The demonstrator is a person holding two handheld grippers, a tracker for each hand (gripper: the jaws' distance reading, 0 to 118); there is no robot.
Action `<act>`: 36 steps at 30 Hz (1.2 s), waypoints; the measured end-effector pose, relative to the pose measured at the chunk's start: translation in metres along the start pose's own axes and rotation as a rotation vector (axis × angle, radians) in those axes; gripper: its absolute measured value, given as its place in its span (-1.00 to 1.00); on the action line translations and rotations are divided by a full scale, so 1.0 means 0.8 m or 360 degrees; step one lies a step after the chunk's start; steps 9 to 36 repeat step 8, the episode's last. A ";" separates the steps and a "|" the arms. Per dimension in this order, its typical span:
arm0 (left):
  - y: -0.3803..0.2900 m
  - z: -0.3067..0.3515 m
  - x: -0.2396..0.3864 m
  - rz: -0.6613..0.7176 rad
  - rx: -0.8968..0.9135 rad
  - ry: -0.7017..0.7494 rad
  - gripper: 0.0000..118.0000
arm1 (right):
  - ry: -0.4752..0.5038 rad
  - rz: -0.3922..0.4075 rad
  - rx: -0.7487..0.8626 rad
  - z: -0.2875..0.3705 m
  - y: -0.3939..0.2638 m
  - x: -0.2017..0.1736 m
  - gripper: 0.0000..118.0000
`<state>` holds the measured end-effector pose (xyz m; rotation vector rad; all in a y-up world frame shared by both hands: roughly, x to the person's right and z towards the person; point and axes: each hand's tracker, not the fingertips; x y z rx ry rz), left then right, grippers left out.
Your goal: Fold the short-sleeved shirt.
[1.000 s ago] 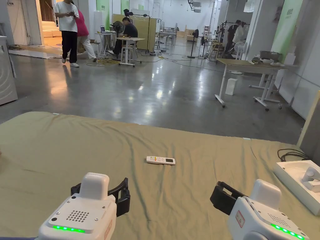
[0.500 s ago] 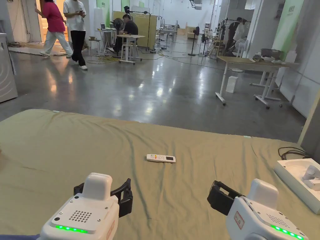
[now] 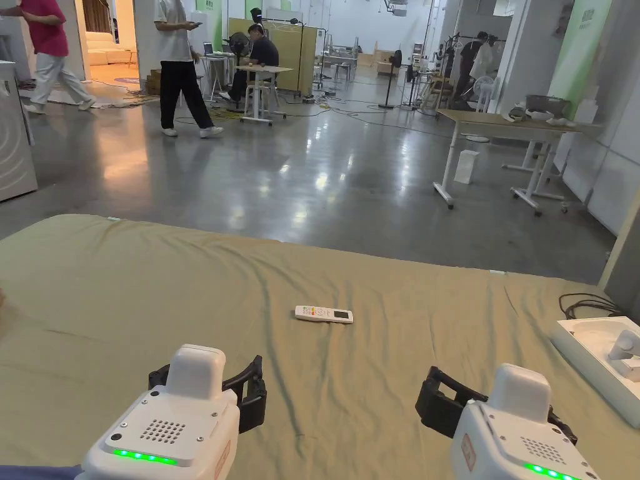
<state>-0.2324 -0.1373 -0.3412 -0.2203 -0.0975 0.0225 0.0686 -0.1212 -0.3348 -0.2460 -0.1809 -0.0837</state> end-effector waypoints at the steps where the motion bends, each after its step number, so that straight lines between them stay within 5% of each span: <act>1: 0.000 0.000 0.000 0.0001 0.0001 -0.0003 0.17 | -0.0010 0.0064 0.0039 0.002 -0.002 -0.002 0.90; 4: -0.003 -0.001 -0.001 0.0043 0.0025 -0.0015 0.18 | -0.0096 0.0157 0.0064 0.004 -0.007 -0.010 0.90; 36: -0.005 -0.006 -0.007 0.0140 0.0006 -0.0097 0.21 | -0.0077 0.0162 0.0066 0.005 -0.006 -0.012 0.91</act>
